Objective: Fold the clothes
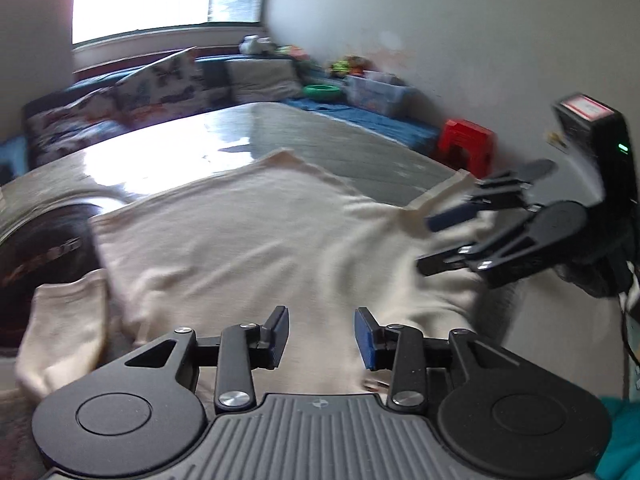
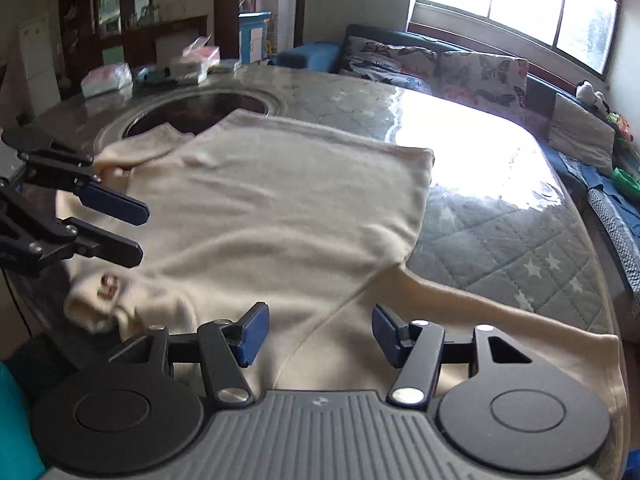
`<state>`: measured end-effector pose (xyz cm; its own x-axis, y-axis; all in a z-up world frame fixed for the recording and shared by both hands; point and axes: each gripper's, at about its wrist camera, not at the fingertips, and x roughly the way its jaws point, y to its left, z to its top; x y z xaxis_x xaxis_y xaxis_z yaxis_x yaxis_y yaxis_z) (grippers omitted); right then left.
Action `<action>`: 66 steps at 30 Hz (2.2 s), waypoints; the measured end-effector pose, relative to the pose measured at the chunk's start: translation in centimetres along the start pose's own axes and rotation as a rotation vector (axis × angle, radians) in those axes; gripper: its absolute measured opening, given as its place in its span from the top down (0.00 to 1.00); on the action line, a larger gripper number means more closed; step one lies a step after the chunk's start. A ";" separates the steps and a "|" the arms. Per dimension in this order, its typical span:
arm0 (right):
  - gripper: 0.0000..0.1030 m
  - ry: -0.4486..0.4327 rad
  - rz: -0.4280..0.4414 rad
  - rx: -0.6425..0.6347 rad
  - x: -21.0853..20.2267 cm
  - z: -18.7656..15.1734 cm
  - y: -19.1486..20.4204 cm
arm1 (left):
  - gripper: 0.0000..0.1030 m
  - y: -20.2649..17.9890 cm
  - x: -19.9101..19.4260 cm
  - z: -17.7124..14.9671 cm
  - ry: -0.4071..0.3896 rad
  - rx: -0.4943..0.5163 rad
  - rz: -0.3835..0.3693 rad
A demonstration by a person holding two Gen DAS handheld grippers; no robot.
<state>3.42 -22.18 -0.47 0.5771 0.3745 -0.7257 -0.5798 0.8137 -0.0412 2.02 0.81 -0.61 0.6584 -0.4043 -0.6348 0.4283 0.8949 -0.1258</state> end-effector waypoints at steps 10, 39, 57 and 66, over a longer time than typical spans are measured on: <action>0.46 -0.040 -0.034 0.186 4.7 5.7 -5.0 | 0.64 7.6 2.1 3.1 0.035 -0.203 0.251; 0.95 -0.029 -0.147 0.378 16.0 12.1 -11.5 | 0.94 13.1 11.3 9.2 0.073 -0.027 0.344; 0.48 -0.037 -0.169 0.272 14.0 12.6 -9.3 | 0.50 15.0 6.0 8.2 0.035 -0.153 0.399; 0.27 -0.069 -0.053 0.163 9.5 9.5 -2.8 | 0.51 10.7 4.6 4.5 0.042 -0.124 0.450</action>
<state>15.98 -16.71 -0.73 0.6456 0.3539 -0.6767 -0.4501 0.8922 0.0372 12.41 7.72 -1.48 0.7353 0.0344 -0.6769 0.0273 0.9964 0.0803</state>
